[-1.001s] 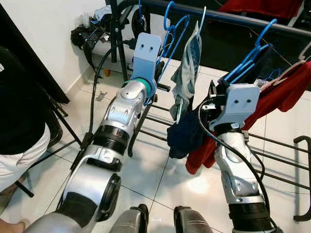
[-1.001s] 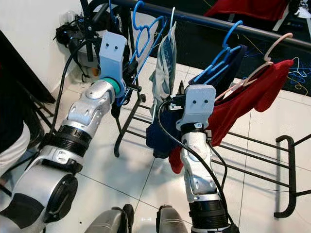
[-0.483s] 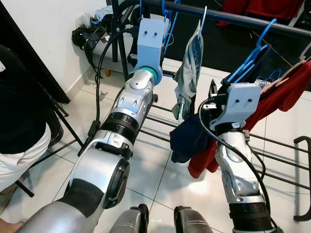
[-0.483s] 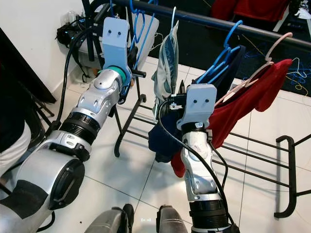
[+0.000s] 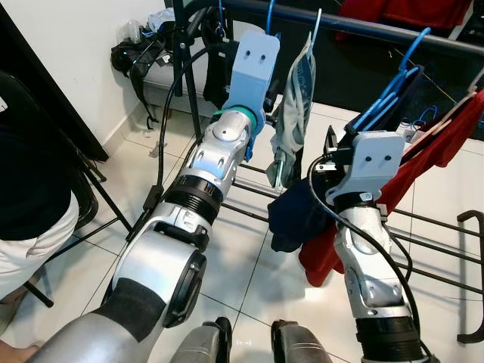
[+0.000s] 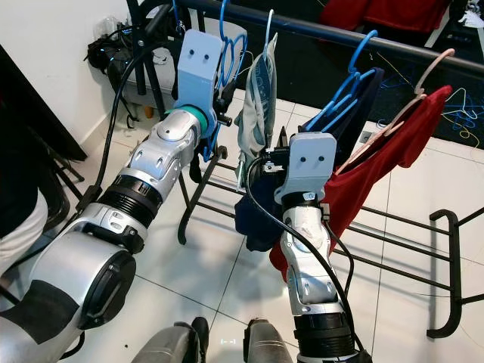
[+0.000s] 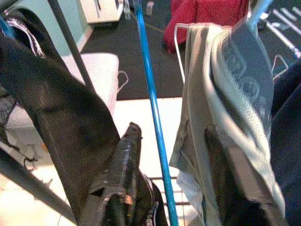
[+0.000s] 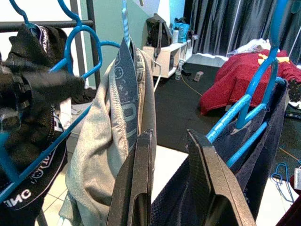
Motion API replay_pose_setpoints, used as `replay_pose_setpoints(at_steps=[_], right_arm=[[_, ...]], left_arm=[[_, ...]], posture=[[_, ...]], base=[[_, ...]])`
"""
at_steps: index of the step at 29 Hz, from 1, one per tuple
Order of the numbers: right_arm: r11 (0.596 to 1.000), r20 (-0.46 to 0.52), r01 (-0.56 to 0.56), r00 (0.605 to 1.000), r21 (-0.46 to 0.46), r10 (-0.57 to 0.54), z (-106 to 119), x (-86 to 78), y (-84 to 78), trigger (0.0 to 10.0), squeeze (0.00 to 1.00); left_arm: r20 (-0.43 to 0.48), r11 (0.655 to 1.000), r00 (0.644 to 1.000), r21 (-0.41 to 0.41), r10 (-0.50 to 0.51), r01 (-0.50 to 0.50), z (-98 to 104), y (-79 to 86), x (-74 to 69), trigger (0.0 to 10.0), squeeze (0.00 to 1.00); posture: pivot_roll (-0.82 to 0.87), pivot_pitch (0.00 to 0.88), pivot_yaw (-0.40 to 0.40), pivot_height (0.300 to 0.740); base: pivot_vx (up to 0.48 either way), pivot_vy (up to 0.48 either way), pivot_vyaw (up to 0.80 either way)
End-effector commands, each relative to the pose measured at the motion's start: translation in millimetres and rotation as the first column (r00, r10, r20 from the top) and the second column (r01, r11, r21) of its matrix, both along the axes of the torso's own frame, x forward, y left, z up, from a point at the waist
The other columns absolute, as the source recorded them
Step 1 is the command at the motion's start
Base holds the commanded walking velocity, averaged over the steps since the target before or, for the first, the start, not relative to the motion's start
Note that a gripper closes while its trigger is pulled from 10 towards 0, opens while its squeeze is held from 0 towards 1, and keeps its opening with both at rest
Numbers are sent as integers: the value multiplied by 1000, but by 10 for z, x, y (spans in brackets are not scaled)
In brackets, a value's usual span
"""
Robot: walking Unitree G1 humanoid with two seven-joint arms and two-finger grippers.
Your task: Hang hanger
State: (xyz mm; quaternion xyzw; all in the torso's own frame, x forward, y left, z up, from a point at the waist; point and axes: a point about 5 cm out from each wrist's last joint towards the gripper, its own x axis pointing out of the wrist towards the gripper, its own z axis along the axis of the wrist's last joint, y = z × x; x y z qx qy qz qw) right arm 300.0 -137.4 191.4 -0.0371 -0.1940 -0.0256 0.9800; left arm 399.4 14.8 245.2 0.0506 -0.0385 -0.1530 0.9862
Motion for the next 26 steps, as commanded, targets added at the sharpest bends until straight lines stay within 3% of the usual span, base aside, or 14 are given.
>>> replay_pose_setpoints(at_steps=[1, 4, 5, 8, 9, 10, 11, 14, 22, 26], right_arm=[[1000, -16, 3, 1000, 1, -3, -32, -20, 15, 10000, 0], [1000, -16, 3, 1000, 1, -3, -33, -19, 16, 10000, 0], [1000, -17, 4, 1000, 1, -4, -34, -23, 11, 10000, 0], [1000, -17, 5, 1000, 1, -5, -33, -28, 6, 10000, 0], [1000, -15, 10, 1000, -4, -10, -24, -41, -28, 10000, 0], [1000, -10, 20, 1000, -7, -20, -11, -41, -69, 10000, 0], [1000, -10, 20, 1000, -7, -20, -11, -41, -69, 10000, 0], [998, 11, 63, 998, -7, -63, 48, -36, -203, 10000, 0], [994, 35, 106, 994, 7, -106, 104, -54, -295, 10000, 0], [995, 50, 102, 993, 13, -103, 129, -75, -279, 10000, 0]], left_arm=[[23, 1000, 1000, -1, -12, 12, 35, -61, -16, 10000, 1000], [34, 1000, 999, -5, -7, 7, 50, -48, -14, 10000, 1000], [86, 1000, 996, -24, 11, -9, 111, 7, -22, 10000, 0], [164, 998, 986, -61, 24, -15, 201, 111, -59, 10000, 0], [300, 993, 954, -109, -1, 35, 341, 330, -252, 10000, 0], [342, 991, 938, -97, -55, 94, 362, 404, -396, 10000, 0], [342, 991, 938, -97, -55, 94, 362, 404, -396, 10000, 0], [365, 970, 905, -20, -220, 243, 297, 458, -737, 10000, 0], [351, 939, 882, -18, -316, 344, 243, 430, -954, 10000, 0], [349, 937, 883, -35, -315, 348, 232, 394, -971, 10000, 0]], posture=[[-129, 144, 130, 740], [-129, 144, 130, 740], [-125, 153, 126, 740], [-123, 158, 120, 740], [-111, 167, 108, 740], [-108, 169, 106, 740], [-108, 169, 106, 740], [-100, 174, 96, 740], [-95, 178, 91, 740], [-103, 175, 90, 740]], base=[[0, 0, 0], [0, 0, 0], [0, 0, 0], [0, 0, 0], [0, 0, 0], [0, 0, 0], [0, 0, 0], [0, 0, 0], [0, 0, 0], [0, 0, 0]])
